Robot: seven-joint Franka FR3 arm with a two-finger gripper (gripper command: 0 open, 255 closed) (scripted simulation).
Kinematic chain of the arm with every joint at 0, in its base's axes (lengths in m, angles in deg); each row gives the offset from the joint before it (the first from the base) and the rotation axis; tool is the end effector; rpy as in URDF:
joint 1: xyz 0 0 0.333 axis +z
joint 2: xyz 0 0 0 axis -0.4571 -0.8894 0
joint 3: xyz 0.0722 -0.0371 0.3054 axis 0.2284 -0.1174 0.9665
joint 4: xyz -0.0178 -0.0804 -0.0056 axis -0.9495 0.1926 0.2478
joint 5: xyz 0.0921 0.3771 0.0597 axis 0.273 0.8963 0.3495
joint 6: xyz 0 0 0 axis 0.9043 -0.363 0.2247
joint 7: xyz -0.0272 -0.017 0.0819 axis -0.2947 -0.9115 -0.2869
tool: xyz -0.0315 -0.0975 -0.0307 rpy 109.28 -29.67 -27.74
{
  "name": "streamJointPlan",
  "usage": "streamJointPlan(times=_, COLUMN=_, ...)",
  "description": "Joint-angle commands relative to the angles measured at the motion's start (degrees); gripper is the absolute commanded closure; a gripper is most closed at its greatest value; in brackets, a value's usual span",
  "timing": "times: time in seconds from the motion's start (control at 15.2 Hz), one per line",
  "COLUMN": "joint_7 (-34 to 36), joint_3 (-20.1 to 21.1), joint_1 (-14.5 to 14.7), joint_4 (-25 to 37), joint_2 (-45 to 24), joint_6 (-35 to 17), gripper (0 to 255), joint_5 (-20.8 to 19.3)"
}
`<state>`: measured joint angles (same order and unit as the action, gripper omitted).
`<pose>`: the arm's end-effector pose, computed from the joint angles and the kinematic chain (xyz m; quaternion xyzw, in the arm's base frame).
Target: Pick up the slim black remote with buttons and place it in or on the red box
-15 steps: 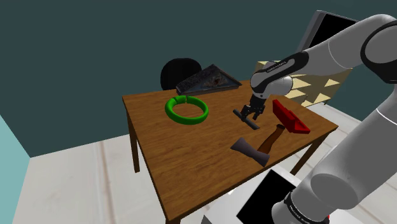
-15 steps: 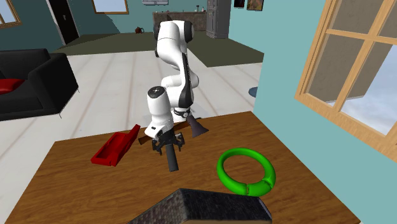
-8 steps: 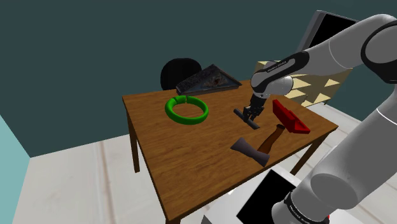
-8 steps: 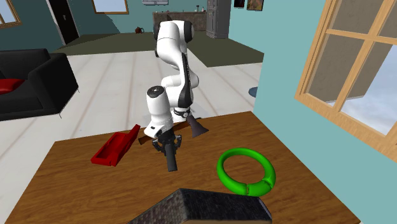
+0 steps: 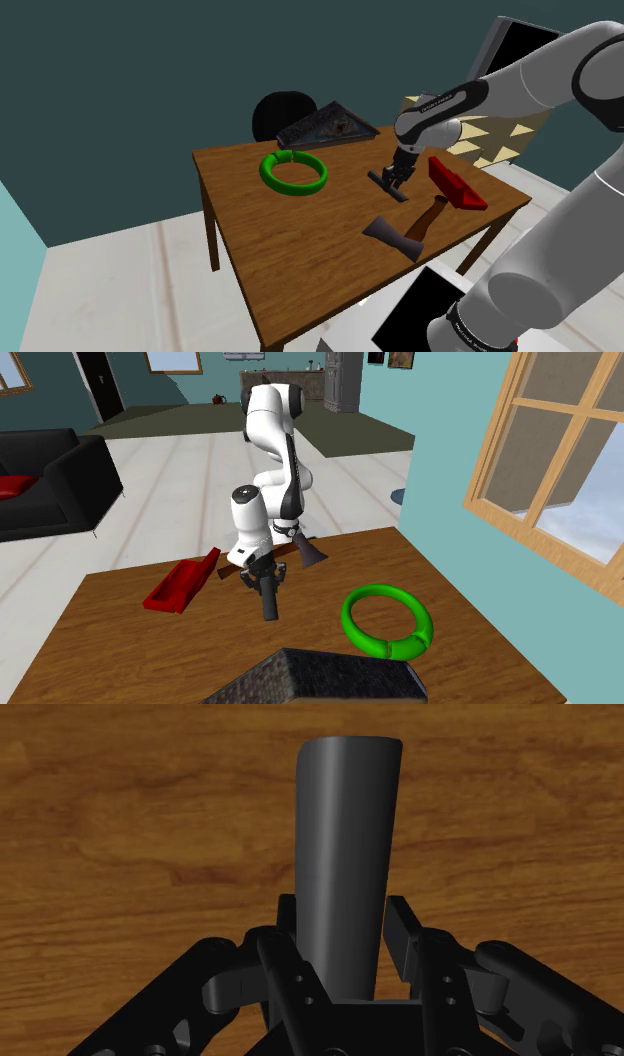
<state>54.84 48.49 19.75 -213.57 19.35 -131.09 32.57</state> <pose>0.3904 -0.2586 0.3214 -0.9863 0.1600 -0.0024 0.0406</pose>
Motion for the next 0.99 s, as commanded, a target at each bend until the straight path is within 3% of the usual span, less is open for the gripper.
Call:
streamJointPlan(times=0.0, joint_7=0.5, joint_3=0.1, joint_1=-0.1, joint_4=0.6, joint_2=1.0, joint_6=1.5, gripper=255, joint_5=-0.7)
streamJointPlan(times=0.92, joint_7=4.0, joint_3=1.3, joint_1=-0.7, joint_4=5.7, joint_2=8.0, joint_6=12.9, gripper=255, joint_5=-4.4)
